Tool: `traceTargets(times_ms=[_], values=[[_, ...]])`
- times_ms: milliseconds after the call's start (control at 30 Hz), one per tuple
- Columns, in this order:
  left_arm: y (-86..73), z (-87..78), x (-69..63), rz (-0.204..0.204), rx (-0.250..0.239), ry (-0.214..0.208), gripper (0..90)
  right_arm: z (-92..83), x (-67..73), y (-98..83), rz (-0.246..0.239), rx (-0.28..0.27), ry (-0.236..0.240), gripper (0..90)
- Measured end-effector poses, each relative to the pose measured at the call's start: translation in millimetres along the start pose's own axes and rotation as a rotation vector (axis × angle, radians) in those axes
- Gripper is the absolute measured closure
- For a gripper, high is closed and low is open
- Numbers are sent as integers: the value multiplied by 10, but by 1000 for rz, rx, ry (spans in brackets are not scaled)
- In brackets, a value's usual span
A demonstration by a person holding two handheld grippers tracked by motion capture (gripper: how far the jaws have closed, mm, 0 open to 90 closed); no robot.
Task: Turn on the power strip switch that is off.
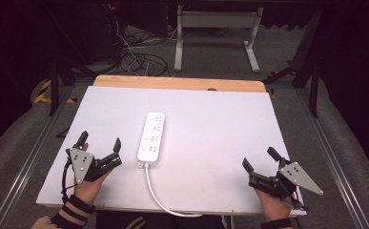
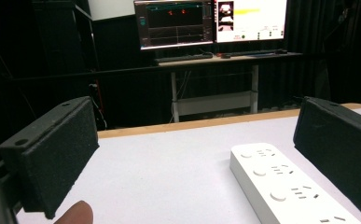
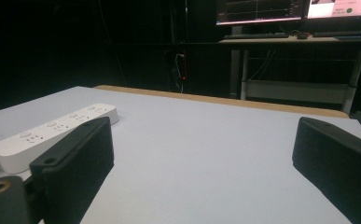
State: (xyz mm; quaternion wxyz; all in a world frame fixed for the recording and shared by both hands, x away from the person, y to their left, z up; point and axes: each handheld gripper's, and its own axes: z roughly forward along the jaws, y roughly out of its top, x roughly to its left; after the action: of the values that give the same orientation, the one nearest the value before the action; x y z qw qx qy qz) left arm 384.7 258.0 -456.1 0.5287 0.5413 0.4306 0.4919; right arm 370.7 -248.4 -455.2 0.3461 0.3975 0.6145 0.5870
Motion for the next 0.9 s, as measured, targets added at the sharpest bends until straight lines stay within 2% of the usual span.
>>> traceTargets(times_ms=[900], values=[[-20,-1,16,7,18,1,2,26,5,0,7,1,8,62]])
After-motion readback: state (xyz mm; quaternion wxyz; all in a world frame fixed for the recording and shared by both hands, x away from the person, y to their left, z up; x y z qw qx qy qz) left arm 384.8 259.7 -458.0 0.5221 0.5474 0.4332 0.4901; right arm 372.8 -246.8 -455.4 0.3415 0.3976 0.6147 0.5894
